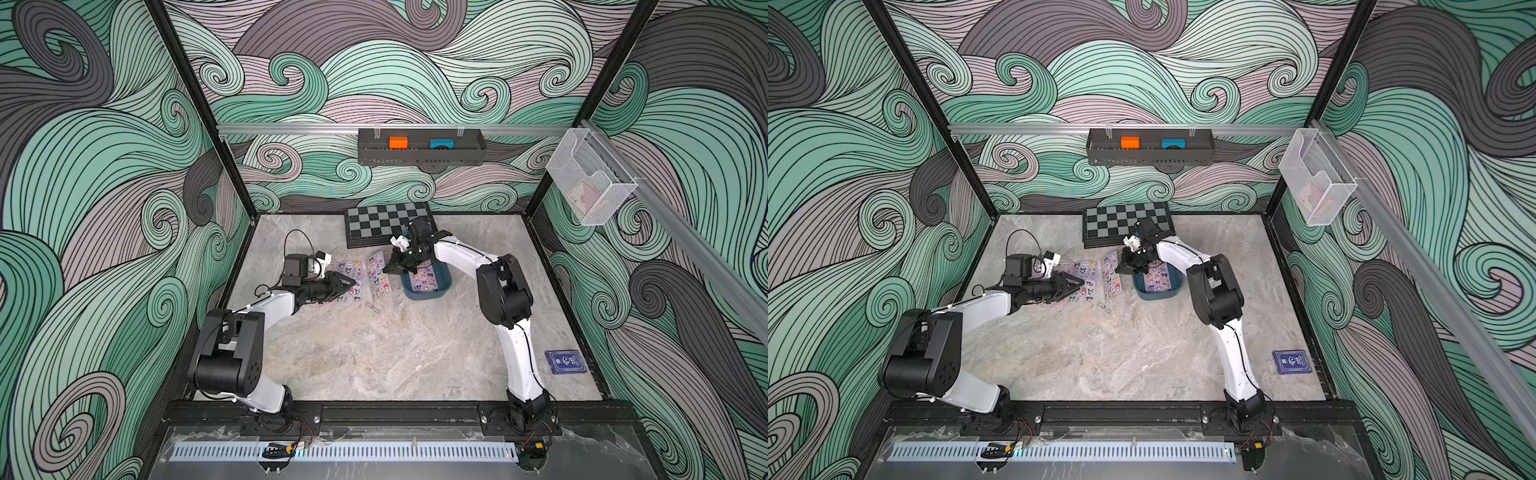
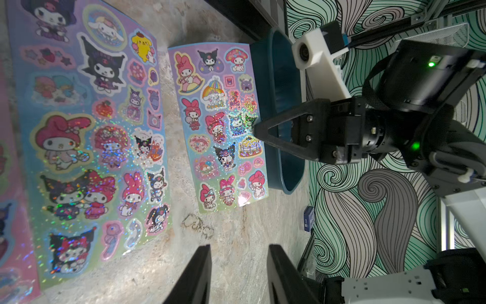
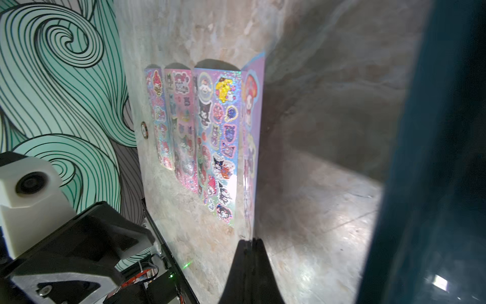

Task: Take the stickers out of the storage box
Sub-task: Place the sticker at the center of the board.

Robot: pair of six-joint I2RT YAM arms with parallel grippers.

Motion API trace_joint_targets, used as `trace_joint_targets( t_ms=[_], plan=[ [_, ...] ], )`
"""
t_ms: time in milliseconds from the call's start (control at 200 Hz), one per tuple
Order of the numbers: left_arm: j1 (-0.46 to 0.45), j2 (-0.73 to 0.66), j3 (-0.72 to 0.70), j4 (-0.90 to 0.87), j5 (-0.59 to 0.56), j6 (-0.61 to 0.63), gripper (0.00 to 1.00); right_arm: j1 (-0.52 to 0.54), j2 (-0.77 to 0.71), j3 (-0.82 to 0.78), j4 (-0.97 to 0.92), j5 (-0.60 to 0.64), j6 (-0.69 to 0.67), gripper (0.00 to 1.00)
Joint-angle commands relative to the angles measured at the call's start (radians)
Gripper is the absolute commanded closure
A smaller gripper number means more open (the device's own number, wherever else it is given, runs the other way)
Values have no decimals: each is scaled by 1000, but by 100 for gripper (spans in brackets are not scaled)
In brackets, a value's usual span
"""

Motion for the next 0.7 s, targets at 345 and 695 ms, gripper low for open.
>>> trace_joint_targets(
  t_ms=[345,695],
  plan=[
    [-13,-31,-9,-22,-19,73,60,53,49,89,-160,245,-89,100],
    [-19,-35,-8,-27,-24,88,60,82,78,120,-182,374,-80,100]
  ],
)
